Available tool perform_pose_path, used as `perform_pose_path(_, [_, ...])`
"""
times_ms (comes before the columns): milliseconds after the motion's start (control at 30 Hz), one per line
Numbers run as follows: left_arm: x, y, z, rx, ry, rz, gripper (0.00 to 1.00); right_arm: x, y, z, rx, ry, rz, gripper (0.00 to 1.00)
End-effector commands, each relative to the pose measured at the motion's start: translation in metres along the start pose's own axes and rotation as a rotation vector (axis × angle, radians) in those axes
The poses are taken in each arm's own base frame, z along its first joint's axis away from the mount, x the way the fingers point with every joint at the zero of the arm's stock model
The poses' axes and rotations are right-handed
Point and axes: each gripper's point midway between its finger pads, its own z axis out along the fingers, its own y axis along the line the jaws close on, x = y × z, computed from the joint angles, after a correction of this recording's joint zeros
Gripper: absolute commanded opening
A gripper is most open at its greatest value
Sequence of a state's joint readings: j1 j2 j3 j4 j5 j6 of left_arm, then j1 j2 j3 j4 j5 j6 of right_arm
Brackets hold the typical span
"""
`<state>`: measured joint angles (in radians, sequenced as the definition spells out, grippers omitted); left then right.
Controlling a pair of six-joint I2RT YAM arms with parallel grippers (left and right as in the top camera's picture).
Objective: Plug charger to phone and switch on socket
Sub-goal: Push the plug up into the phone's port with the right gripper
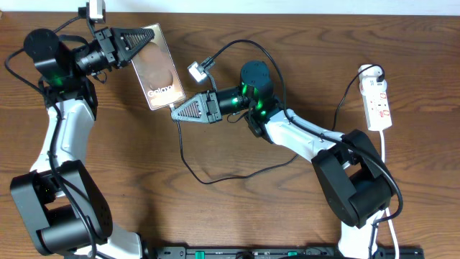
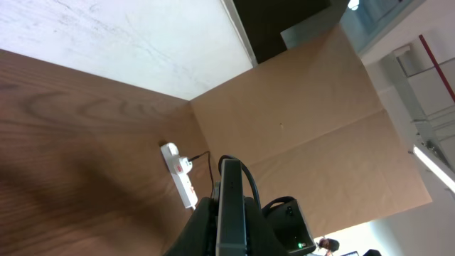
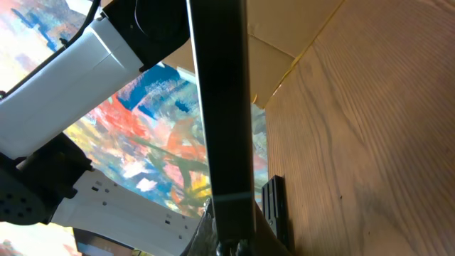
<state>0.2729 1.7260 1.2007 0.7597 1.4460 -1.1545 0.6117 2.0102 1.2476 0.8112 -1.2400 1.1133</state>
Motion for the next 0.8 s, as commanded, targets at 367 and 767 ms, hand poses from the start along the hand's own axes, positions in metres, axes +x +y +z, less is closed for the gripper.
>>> perform_pose_path(367, [0.003,-0.007,0.003,0.007,0.008,0.008,0.07,-0.022,-0.009,-0.008,0.05,-0.105,-0.028,0.01])
perform_pose_path(767, [-0.005,-0.004,0.003,-0.01,-0.036,0.059,0.07,-0.019,-0.008,-0.006,0.044,-0.093,-0.027,0.01])
